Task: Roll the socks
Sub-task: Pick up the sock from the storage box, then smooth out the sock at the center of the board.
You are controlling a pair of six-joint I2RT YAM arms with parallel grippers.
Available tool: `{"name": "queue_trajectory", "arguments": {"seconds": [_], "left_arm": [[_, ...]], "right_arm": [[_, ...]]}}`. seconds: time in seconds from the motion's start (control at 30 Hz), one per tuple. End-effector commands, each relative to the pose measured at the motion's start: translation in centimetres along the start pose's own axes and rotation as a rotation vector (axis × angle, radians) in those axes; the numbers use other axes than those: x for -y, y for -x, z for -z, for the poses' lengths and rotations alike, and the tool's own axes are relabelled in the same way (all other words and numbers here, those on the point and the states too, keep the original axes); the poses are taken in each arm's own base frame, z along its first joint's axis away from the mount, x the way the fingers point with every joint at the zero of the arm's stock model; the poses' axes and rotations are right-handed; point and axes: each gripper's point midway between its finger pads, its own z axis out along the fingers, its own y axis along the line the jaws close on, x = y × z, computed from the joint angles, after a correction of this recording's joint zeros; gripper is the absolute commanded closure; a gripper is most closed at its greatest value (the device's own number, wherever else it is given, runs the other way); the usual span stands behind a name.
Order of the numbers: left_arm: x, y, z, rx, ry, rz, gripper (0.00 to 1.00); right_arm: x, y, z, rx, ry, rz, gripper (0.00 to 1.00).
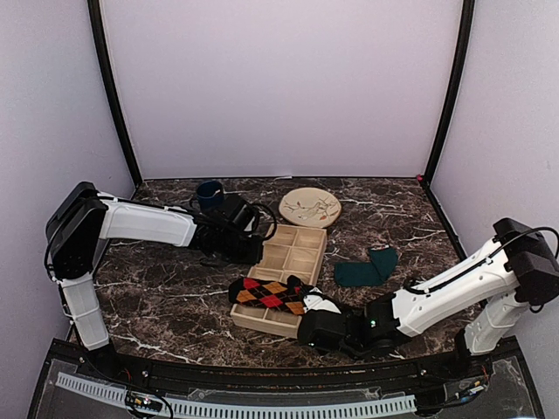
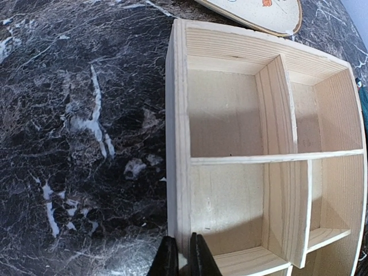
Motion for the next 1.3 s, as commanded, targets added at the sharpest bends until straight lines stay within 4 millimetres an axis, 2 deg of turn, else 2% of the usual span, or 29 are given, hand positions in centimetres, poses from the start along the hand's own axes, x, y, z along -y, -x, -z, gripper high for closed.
{"name": "queue_trajectory", "arguments": {"seconds": [0.0, 0.03, 0.17, 0.3, 0.6, 0.9, 1.07, 1.27], "left_arm": [[-0.9, 1.6, 2.9, 0.065, 0.062, -0.019, 1.0], [-1.3, 1.7, 3.1, 0.072, 0.088, -0.025, 1.0], [-3.5, 2.3, 4.2, 0.098, 0.205, -0.057, 1.0], [-5.7, 2.5, 5.0, 0.113, 0.286, -0.072, 1.0], [-10.7, 2.1, 6.6, 0.123, 0.433, -0.087, 1.0], [-16.4, 2.3, 9.0, 0.133, 0.525, -0.059, 1.0], [-18.5, 2.4, 9.5, 0.116, 0.565, -0.098, 1.0], [-19.9, 2.2, 9.0, 0.064, 0.584, -0.152, 1.0]], "right_arm": [[0.1, 2.0, 0.8, 0.052, 0.005, -0.032, 1.0], [0.1, 1.9, 0.9, 0.051, 0.003, -0.028, 1.0], [0.5, 3.7, 2.6, 0.098, 0.026, -0.068, 1.0], [0.5, 4.3, 3.2, 0.107, 0.029, -0.063, 1.0], [-0.8, 3.8, 1.5, 0.058, 0.011, -0.01, 1.0], [-1.1, 4.8, 0.6, 0.05, -0.01, 0.001, 1.0], [-1.2, 5.0, 0.2, 0.046, -0.015, -0.001, 1.0], [-1.0, 5.0, -0.1, 0.044, -0.019, -0.006, 1.0]]}}
